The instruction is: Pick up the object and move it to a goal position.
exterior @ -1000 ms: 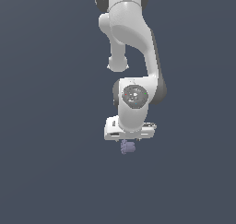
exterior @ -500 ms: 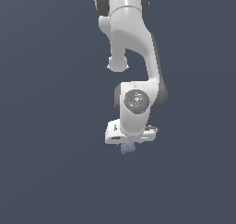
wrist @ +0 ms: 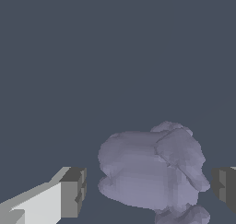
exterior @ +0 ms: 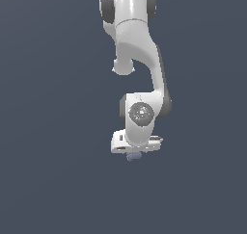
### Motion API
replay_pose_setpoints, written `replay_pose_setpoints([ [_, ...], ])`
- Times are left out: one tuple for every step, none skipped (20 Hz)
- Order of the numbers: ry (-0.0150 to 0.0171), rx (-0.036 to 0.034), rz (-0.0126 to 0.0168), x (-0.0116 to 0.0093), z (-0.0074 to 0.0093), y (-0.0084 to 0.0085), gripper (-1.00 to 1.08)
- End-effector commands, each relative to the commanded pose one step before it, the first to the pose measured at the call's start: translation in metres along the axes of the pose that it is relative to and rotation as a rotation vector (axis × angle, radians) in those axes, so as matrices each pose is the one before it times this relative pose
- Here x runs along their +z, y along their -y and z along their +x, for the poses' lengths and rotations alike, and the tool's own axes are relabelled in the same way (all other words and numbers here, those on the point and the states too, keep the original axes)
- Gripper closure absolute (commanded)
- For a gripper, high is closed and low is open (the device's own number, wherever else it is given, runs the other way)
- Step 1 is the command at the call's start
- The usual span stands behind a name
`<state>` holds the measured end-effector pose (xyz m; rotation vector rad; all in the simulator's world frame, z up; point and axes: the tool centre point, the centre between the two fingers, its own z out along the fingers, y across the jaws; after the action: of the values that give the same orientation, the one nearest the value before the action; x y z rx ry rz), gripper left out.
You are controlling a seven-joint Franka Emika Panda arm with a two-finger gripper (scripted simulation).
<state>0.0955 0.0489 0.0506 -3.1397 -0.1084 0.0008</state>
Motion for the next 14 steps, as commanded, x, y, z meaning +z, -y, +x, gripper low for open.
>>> replay_pose_setpoints([
  [-0.0003,-0.00013,-0.00003,0.01149,-0.00017,0.00003,-0.92],
  [0.0,0.0,0.0,0.00265,0.00011,-0.00001,-0.92],
  [0.0,0.0,0.0,0.00171,0.00021,0.0,-0.92],
  [0.0,0.0,0.0,0.00077,0.00031,0.0,-0.92],
  [0.0,0.0,0.0,-0.00017,0.00043,0.00001,-0.92],
  [0.0,0.0,0.0,-0.00075,0.0004,0.00001,-0.92],
  [0.0,0.0,0.0,-0.00032,0.00013,0.0,-0.92],
  [0.0,0.0,0.0,0.0,0.0,0.0,1.08],
  [0.0,0.0,0.0,0.0,0.0,0.0,1.08],
  [0.0,0.0,0.0,0.0,0.0,0.0,1.08],
  [0.0,0.0,0.0,0.0,0.0,0.0,1.08],
  [0.0,0.0,0.0,0.0,0.0,0.0,1.08],
  [0.0,0.0,0.0,0.0,0.0,0.0,1.08],
  [0.0,0.0,0.0,0.0,0.0,0.0,1.08],
])
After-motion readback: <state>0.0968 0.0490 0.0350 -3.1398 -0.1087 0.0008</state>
